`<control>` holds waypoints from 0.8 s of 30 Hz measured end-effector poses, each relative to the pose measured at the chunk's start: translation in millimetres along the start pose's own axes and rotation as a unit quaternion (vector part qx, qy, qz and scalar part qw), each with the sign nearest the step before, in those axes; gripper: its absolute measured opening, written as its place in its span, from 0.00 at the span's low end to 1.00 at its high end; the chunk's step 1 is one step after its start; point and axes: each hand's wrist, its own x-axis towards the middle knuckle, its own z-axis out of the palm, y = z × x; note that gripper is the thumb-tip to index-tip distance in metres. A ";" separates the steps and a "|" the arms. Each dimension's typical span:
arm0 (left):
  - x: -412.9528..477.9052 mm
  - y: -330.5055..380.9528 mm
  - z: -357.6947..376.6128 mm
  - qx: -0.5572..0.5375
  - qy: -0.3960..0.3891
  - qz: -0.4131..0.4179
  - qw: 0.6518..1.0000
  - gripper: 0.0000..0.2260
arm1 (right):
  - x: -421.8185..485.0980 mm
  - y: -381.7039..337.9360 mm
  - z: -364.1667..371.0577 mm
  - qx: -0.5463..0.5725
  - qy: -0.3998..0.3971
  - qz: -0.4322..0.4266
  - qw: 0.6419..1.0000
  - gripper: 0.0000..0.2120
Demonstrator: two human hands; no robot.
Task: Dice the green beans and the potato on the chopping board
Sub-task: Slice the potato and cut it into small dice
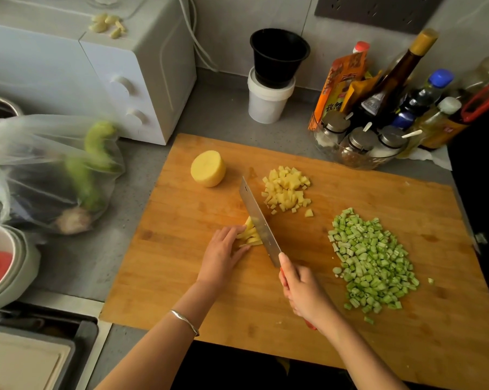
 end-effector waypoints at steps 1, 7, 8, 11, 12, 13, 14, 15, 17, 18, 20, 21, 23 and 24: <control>0.6 -0.8 0.1 0.002 -0.001 0.001 1.000 0.17 | 1.2 0.7 0.5 -0.008 0.001 0.003 1.000 0.25; 1.6 -1.3 0.7 0.005 -0.004 0.008 1.000 0.16 | 10.7 -4.9 2.8 -0.060 0.005 0.024 0.998 0.28; 1.9 -1.0 1.4 0.007 -0.002 0.011 1.000 0.16 | 14.5 -7.0 5.2 -0.077 0.016 0.018 0.997 0.28; 1.6 0.1 2.3 0.017 0.004 0.013 1.000 0.16 | 20.4 -9.0 15.9 -0.084 0.047 -0.006 0.995 0.29; 1.0 -0.2 2.6 0.022 0.005 0.014 1.000 0.16 | 19.9 -6.3 18.9 -0.073 0.055 -0.007 0.996 0.28; 0.7 0.3 2.7 0.027 0.006 0.014 1.000 0.15 | 18.9 -3.2 19.6 -0.054 0.061 -0.001 0.997 0.28; 0.5 0.9 2.7 0.033 0.005 0.013 0.999 0.14 | 18.3 -0.2 18.7 -0.027 0.063 0.009 0.998 0.28; 0.3 2.0 2.4 0.038 0.002 0.010 0.999 0.14 | 17.6 2.2 15.7 -0.004 0.061 0.021 0.998 0.28; 0.8 5.9 0.7 0.043 -0.002 0.003 0.999 0.16 | 16.4 2.4 6.3 0.010 0.056 0.028 0.998 0.27; 1.5 8.3 -0.6 0.040 -0.001 -0.006 0.999 0.16 | 15.6 1.0 2.0 0.010 0.052 0.023 0.998 0.27; 4.0 13.2 -2.0 0.023 0.003 -0.038 0.999 0.17 | 12.5 -2.2 -4.0 0.018 0.042 0.010 0.999 0.27; 5.8 15.0 -2.0 0.013 0.009 -0.055 0.998 0.17 | 10.6 -3.6 -5.5 0.025 0.038 0.002 0.999 0.26; 10.2 17.8 -1.4 -0.009 0.017 -0.087 0.996 0.17 | 6.7 -6.2 -7.1 0.042 0.031 -0.008 0.999 0.25; 12.6 18.0 -1.2 -0.011 0.016 -0.090 0.996 0.16 | 5.4 -7.4 -7.1 0.052 0.026 -0.009 0.998 0.25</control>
